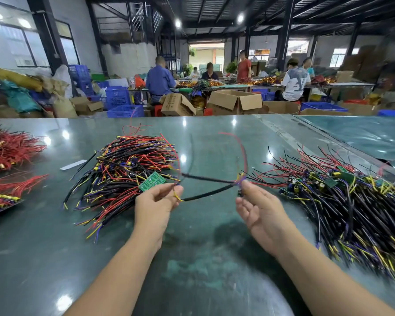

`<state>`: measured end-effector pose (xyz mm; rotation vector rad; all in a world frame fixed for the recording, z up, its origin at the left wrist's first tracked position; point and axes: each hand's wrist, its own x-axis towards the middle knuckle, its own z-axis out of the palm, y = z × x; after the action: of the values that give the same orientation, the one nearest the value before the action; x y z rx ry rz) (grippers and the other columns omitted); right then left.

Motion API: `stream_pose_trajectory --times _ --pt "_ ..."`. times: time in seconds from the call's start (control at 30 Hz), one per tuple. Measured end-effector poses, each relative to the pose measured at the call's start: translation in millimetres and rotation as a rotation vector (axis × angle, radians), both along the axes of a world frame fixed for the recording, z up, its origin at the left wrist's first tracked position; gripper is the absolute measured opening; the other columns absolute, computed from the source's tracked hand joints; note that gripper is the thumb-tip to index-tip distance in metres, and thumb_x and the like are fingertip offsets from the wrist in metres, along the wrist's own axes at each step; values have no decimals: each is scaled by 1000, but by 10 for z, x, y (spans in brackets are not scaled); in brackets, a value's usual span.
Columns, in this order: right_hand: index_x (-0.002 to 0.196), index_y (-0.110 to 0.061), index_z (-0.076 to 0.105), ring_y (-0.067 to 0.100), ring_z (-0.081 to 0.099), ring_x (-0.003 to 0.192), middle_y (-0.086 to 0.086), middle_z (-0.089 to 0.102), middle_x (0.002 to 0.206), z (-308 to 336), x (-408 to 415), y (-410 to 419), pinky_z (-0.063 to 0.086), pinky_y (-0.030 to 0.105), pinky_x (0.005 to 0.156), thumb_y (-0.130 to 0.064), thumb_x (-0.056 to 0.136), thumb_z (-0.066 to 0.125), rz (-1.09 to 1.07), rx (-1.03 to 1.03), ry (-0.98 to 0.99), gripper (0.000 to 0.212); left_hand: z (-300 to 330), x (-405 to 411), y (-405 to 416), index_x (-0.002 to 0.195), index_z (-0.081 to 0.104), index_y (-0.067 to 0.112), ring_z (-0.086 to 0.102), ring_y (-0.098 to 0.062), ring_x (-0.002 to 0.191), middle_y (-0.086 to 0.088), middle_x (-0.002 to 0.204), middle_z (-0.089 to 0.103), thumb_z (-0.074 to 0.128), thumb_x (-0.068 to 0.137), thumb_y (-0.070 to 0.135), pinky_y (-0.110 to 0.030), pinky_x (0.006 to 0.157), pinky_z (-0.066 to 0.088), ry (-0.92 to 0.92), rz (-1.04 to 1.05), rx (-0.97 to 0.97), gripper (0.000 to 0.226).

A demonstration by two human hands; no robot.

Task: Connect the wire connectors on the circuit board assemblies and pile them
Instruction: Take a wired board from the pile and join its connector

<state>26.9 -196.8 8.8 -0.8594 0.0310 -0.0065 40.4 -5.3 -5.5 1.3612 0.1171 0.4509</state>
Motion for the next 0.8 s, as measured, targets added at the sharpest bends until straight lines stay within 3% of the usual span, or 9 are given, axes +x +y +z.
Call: stream_pose_trajectory --times 0.07,0.27,0.4,0.47,0.57,0.6,0.7,0.8 --pt "77 -9 64 5 59 48 -3 64 59 27 24 -54 50 13 50 -11 86 63 -122 127 42 9 -26 33 65 82 67 16 58 2 54 6 69 67 72 81 8 -15 60 51 -3 78 -22 9" --pt "77 -11 61 3 60 48 -6 61 54 70 42 -186 51 12 53 -13 90 61 -302 367 71 13 -52 42 75 88 62 17 59 -3 49 -1 72 63 72 82 8 -16 52 50 -67 200 -26 15" --pt "79 -13 62 3 59 49 -4 61 60 56 36 -163 50 12 51 -14 88 62 -259 307 54 9 -64 37 40 88 60 23 62 -6 54 0 74 58 74 81 10 -27 66 52 -76 219 46 20" --pt "77 -14 64 4 59 50 -4 62 62 50 21 -123 50 13 50 -14 83 66 -214 256 26 7 -78 28 21 93 57 27 62 -5 61 -2 83 57 72 81 10 -22 67 50 -87 220 34 26" --pt "66 -16 72 6 57 48 -2 64 61 55 -10 -51 49 14 48 -15 70 69 -122 185 -12 5 -70 26 20 104 51 26 60 5 62 3 89 58 63 86 3 -6 58 43 -115 280 124 32" --pt "65 -16 74 6 56 48 -1 64 62 51 -20 -31 48 15 47 -15 69 68 -83 168 -23 7 -59 19 16 106 49 26 61 3 70 4 91 58 59 87 0 -7 63 44 -126 279 156 33" --pt "72 -11 75 5 52 49 2 64 66 35 -61 32 45 14 45 -14 71 66 53 75 -47 9 -20 -24 -24 106 53 25 59 -15 97 3 101 58 52 88 -5 -27 89 47 -196 300 322 35" --pt "74 -9 72 5 40 40 -1 60 59 25 -123 103 36 15 40 -16 72 65 155 -75 -77 10 62 -126 -73 92 64 32 59 -17 87 7 96 61 53 86 -6 -32 75 49 -317 363 411 39"
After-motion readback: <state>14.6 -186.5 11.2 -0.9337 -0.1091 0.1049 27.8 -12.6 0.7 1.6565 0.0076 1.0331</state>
